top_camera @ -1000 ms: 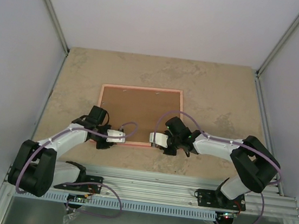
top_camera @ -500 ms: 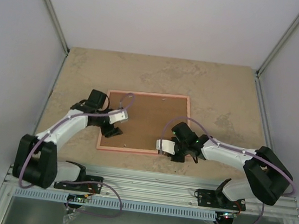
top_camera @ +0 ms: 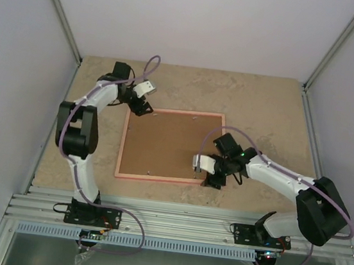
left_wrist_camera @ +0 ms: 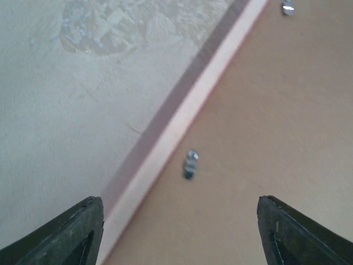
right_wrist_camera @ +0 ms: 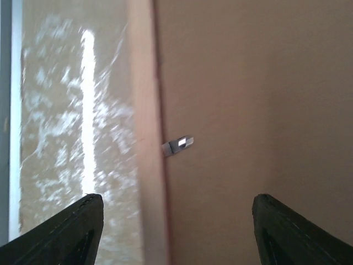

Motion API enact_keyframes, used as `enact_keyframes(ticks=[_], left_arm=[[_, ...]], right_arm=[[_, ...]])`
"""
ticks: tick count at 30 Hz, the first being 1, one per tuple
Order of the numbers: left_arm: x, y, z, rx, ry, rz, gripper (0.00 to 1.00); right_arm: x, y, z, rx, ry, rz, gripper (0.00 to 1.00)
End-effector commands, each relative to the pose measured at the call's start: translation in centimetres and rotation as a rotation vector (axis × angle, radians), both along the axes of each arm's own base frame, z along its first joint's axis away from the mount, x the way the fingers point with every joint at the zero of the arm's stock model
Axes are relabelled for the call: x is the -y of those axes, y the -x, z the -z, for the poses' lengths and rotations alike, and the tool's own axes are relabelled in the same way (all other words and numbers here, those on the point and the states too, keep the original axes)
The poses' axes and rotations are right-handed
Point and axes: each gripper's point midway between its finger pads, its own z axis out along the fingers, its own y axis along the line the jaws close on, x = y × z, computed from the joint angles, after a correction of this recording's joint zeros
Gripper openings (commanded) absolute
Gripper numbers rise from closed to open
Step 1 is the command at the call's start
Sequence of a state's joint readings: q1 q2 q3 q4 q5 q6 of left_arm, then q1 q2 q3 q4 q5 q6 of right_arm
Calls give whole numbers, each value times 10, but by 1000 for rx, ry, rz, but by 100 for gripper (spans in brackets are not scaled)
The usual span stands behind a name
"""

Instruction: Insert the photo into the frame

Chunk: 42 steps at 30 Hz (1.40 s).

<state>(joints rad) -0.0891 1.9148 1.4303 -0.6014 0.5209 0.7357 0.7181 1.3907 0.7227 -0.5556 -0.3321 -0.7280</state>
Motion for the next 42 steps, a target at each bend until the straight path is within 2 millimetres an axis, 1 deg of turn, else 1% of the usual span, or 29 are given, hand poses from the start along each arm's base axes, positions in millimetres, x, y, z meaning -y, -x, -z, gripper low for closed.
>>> enact_keyframes(ticks=[1, 3, 5, 7, 11, 12, 14, 18, 21, 22, 26, 28, 32, 36, 37, 39, 42], left_arm=[[10, -13, 15, -84, 21, 70, 82], [12, -21, 24, -100, 21, 90, 83], [15, -24, 34, -130, 34, 110, 82], [18, -20, 42, -178, 44, 138, 79], [19, -7, 56, -252, 54, 169, 71], [19, -3, 58, -261, 56, 171, 69], [18, 6, 63, -268, 54, 172, 68], [15, 26, 72, -284, 47, 159, 64], [14, 34, 74, -287, 44, 145, 61], [13, 38, 78, -291, 37, 139, 60], [11, 38, 82, -268, 16, 121, 58], [13, 38, 83, -269, 11, 122, 57], [18, 41, 83, -257, -3, 148, 57], [18, 39, 84, -252, -11, 152, 55], [18, 39, 84, -250, -13, 157, 55], [17, 40, 85, -242, -29, 167, 54], [13, 43, 90, -226, -69, 187, 51]], right_arm=[[-24, -24, -44, -12, -153, 8, 75], [-33, -38, -55, -37, -202, 43, 75], [-39, -51, -60, -68, -246, 80, 74], [-44, -64, -64, -98, -282, 108, 72], [-56, -89, -64, -146, -326, 152, 67], [-61, -98, -67, -142, -341, 168, 64], [-70, -113, -62, -163, -354, 213, 59], [-89, -143, -62, -170, -412, 284, 51], [-104, -166, -59, -203, -446, 338, 44], [-110, -172, -59, -221, -459, 353, 41], [-130, -196, -54, -273, -498, 420, 33], [-141, -203, -49, -302, -505, 446, 29], [-161, -207, -38, -363, -520, 473, 24], [-177, -213, -25, -396, -521, 497, 20], [-180, -214, -19, -396, -513, 499, 18], [-182, -214, -6, -395, -494, 511, 18], [-176, -214, 20, -407, -442, 554, 19]])
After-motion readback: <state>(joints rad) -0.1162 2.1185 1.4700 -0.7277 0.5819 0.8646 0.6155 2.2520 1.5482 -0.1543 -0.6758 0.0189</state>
